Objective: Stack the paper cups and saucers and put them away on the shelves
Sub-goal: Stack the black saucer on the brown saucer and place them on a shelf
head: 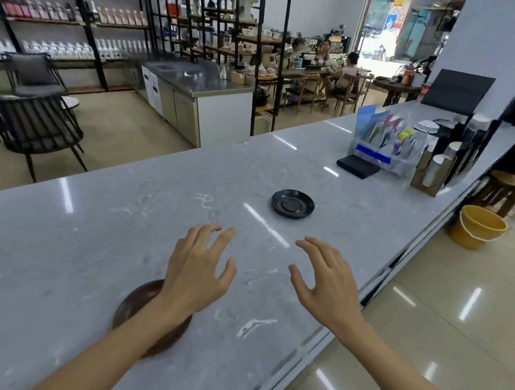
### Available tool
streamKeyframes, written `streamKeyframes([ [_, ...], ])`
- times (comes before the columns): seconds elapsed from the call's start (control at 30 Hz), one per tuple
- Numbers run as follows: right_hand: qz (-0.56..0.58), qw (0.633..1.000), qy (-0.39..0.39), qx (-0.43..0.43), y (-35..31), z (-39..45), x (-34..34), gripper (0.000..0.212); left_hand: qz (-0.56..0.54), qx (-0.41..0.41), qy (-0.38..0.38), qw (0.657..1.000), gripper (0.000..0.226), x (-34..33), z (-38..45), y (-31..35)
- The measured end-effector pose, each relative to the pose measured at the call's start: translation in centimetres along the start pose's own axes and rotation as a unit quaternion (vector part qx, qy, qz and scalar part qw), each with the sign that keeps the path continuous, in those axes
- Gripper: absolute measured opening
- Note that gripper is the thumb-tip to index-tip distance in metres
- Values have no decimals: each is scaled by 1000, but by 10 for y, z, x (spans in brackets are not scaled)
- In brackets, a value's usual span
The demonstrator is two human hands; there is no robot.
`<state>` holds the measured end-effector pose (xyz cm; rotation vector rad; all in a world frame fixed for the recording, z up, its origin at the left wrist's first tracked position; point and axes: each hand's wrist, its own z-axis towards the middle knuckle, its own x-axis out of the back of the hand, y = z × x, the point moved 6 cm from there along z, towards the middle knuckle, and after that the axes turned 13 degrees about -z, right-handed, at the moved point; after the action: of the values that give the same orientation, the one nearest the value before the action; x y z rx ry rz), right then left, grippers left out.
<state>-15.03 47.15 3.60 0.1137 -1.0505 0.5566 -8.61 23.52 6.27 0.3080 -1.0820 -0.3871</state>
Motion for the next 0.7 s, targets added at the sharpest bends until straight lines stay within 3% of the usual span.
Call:
streamKeyframes([
  [0.27, 6, 995, -101, -9, 130, 114, -71, 47, 22, 75, -25, 997, 57, -86, 119, -9],
  [0.43, 47, 983, -176, -26, 191, 180, -119, 58, -29, 154, -17, 987, 51, -146, 186, -28],
  [0.7, 107, 934, -334, -67, 240, 252, -201, 95, -209, 320, -116, 917, 67, -235, 255, -69],
])
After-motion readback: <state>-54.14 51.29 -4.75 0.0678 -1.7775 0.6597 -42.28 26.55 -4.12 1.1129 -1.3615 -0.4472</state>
